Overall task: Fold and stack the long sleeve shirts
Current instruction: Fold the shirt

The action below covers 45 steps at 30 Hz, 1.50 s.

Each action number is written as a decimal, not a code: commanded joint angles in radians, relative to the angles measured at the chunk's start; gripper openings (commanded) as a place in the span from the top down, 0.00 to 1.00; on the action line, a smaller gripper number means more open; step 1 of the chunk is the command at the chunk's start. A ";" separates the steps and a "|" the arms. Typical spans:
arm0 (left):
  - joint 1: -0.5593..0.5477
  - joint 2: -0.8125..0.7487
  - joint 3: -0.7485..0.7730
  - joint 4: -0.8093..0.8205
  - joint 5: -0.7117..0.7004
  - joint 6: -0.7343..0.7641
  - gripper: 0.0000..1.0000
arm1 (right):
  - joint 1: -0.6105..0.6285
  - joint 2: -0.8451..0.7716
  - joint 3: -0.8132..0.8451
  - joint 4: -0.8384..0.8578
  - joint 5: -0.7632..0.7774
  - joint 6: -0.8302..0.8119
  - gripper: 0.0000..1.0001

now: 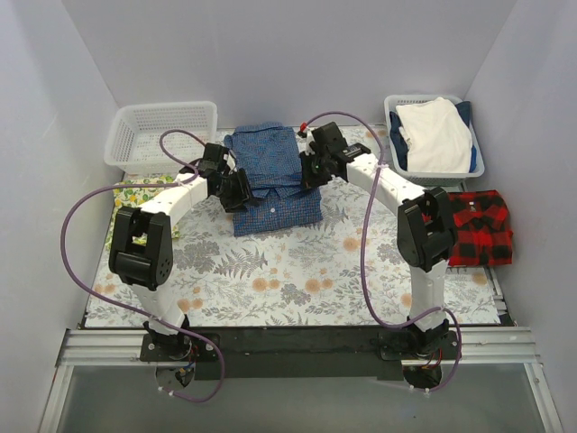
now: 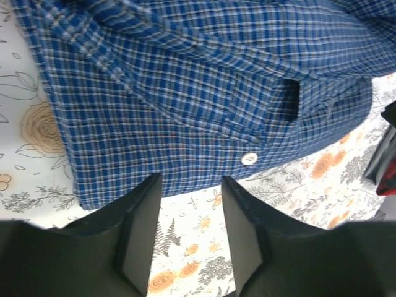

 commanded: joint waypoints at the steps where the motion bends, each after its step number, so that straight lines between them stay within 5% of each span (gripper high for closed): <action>1: 0.000 -0.041 -0.019 0.014 -0.022 0.034 0.61 | -0.001 0.022 0.032 -0.072 0.071 -0.045 0.99; 12: -0.013 0.157 0.160 0.025 -0.094 0.034 0.69 | 0.025 0.121 0.089 -0.131 0.104 -0.049 0.99; 22: 0.000 0.332 0.504 0.014 -0.238 -0.037 0.67 | 0.005 0.326 0.466 -0.079 0.226 0.027 0.99; 28: 0.000 0.257 0.508 0.074 -0.263 -0.054 0.57 | -0.009 0.290 0.476 0.076 0.213 0.046 0.65; 33: 0.000 0.180 0.412 0.050 -0.228 -0.045 0.48 | -0.023 0.194 0.329 0.033 0.124 0.021 0.56; 41: 0.000 0.000 0.157 0.050 -0.225 -0.063 0.44 | -0.021 0.014 -0.075 -0.025 -0.020 -0.081 0.57; 45: 0.000 -0.051 0.082 0.048 -0.246 -0.071 0.44 | -0.010 0.048 -0.146 -0.017 -0.117 -0.100 0.60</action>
